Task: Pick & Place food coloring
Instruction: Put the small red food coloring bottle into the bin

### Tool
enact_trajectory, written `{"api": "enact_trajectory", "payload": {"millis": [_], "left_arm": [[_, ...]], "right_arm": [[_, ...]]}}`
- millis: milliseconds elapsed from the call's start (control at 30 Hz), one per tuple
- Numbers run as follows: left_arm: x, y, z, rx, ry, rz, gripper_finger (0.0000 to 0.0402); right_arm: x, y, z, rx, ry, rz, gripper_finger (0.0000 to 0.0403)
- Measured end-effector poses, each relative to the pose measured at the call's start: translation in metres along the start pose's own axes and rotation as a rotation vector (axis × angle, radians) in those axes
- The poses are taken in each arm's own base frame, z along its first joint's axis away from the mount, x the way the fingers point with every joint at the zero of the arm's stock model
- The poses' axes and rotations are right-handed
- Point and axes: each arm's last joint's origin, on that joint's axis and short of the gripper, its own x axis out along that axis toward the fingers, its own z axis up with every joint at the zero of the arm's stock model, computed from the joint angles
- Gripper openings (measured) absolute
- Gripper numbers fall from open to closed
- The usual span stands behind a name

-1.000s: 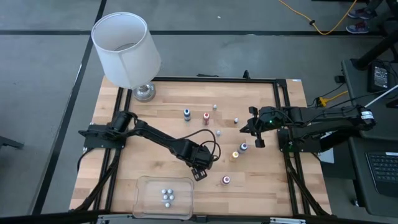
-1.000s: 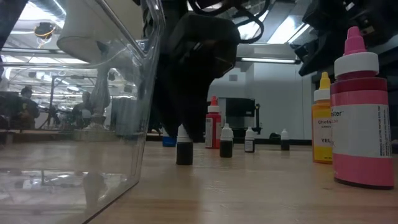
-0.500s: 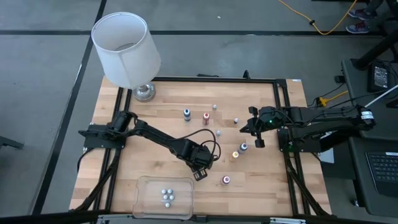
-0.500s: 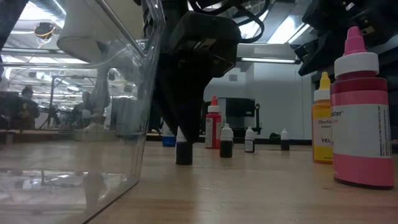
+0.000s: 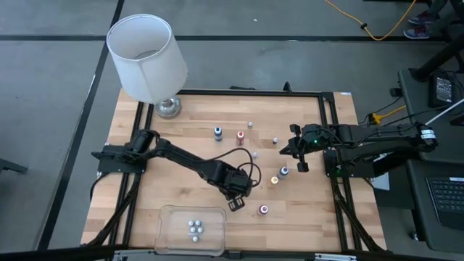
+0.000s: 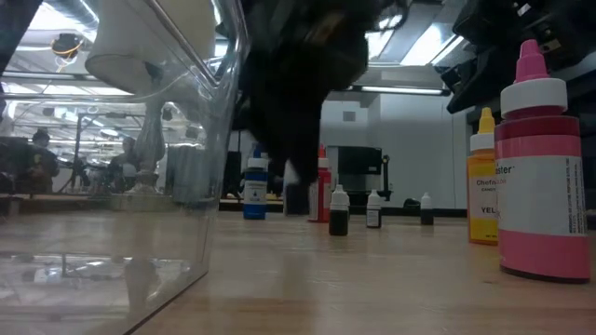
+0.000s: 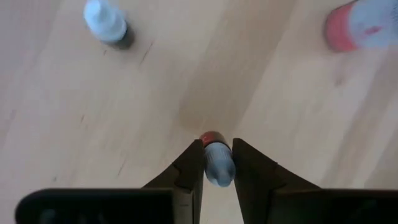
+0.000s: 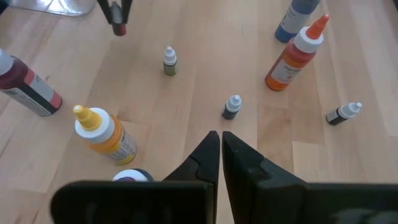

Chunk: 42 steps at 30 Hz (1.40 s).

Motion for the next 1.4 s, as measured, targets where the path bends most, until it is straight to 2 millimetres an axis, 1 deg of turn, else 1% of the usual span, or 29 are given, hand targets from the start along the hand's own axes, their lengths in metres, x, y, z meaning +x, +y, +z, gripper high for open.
{"api": "enact_trajectory", "payload": {"millis": [100,200,367,433,533,600,667,733,900,1067,1200,1400], "left_arm": [[-0.020,-0.006,0.010,0.028,-0.034,0.014,0.0063],[-0.046,-0.011,0.019,0.068,-0.066,0.059,0.0063],[-0.088,-0.016,0.026,0.083,-0.104,0.129,0.0063],[-0.104,-0.020,0.024,0.109,-0.122,0.155,0.0063],[-0.121,-0.025,0.013,0.134,-0.105,0.204,0.0063],[-0.129,-0.024,0.005,0.094,-0.063,0.240,0.0063],[-0.135,-0.027,0.000,0.048,-0.061,0.247,0.0062],[-0.138,-0.037,-0.010,0.027,-0.076,0.233,0.0062],[-0.144,-0.064,-0.043,-0.069,-0.040,0.161,0.0062],[-0.149,-0.086,-0.085,-0.238,-0.010,0.156,0.0062],[-0.154,-0.100,-0.117,-0.389,0.004,0.166,0.0062],[-0.150,-0.114,-0.163,-0.582,0.106,0.191,0.0061]], "right_arm": [[0.000,0.000,0.000,-0.001,0.000,0.000,0.0023],[0.000,0.000,0.000,-0.004,0.000,0.000,0.0023],[0.000,0.000,0.000,-0.005,0.000,0.000,0.0023],[0.000,0.000,0.000,-0.005,0.000,-0.001,0.0023],[0.000,0.000,0.000,-0.008,0.000,0.000,0.0023],[0.000,0.000,0.000,-0.017,0.000,0.000,0.0023],[0.000,0.000,0.000,-0.043,0.000,0.000,0.0023],[0.000,0.000,0.000,-0.067,0.000,0.000,0.0023],[0.000,0.000,0.000,-0.113,0.000,0.000,0.0023],[0.000,0.000,0.000,-0.118,0.000,0.000,0.0023],[0.000,0.000,0.001,-0.135,-0.011,-0.003,0.0023],[0.000,-0.001,0.004,-0.143,-0.043,-0.011,0.0023]]}}
